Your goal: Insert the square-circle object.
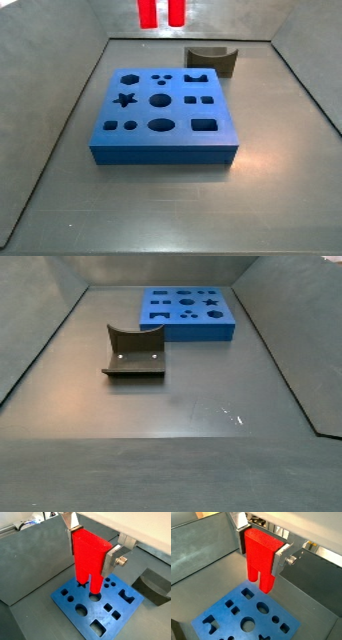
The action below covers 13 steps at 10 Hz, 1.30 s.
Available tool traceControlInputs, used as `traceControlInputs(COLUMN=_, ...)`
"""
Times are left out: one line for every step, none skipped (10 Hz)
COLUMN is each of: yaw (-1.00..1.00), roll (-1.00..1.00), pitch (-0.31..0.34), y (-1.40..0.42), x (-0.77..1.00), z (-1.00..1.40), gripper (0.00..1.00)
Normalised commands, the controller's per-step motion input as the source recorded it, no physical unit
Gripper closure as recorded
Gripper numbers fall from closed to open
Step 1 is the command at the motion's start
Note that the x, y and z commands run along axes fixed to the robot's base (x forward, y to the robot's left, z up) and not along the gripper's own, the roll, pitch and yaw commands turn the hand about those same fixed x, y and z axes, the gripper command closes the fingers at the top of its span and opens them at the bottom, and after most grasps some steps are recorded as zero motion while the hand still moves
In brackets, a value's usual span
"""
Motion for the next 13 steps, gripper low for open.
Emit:
traceControlInputs(yaw=0.00, roll=0.00, pitch=0.000, y=0.00, x=-0.14, z=-0.26, gripper=1.00)
traceControlInputs(yaw=0.00, roll=0.09, pitch=0.000, y=0.00, x=-0.35, z=-0.32, gripper=1.00)
traceControlInputs(yaw=0.00, roll=0.14, pitch=0.003, y=0.00, x=-0.28, z=-0.41, gripper=1.00)
traceControlInputs(yaw=0.00, roll=0.15, pitch=-0.051, y=-0.08, x=-0.25, z=-0.74, gripper=1.00)
traceControlInputs(yaw=0.00, roll=0.18, pitch=-0.126, y=-0.20, x=-0.26, z=-0.89, gripper=1.00)
traceControlInputs(yaw=0.00, roll=0.20, pitch=-0.117, y=-0.31, x=-0.34, z=-0.89, gripper=1.00)
traceControlInputs(yaw=-0.02, roll=0.17, pitch=-0.189, y=-0.31, x=-0.41, z=-0.79, gripper=1.00)
traceControlInputs(yaw=0.00, roll=0.17, pitch=-0.121, y=-0.19, x=-0.22, z=-0.83, gripper=1.00)
traceControlInputs(yaw=0.00, roll=0.13, pitch=-0.109, y=-0.08, x=-0.15, z=-0.86, gripper=1.00)
traceControlInputs(yaw=0.00, roll=0.06, pitch=-0.041, y=0.00, x=-0.01, z=-0.91, gripper=1.00)
traceControlInputs(yaw=0.00, roll=0.03, pitch=0.000, y=0.00, x=0.00, z=-0.92, gripper=1.00)
traceControlInputs(yaw=-0.06, roll=-0.14, pitch=0.071, y=0.09, x=0.12, z=-0.82, gripper=1.00)
traceControlInputs(yaw=-0.02, roll=-0.02, pitch=0.031, y=0.00, x=0.00, z=-0.73, gripper=1.00)
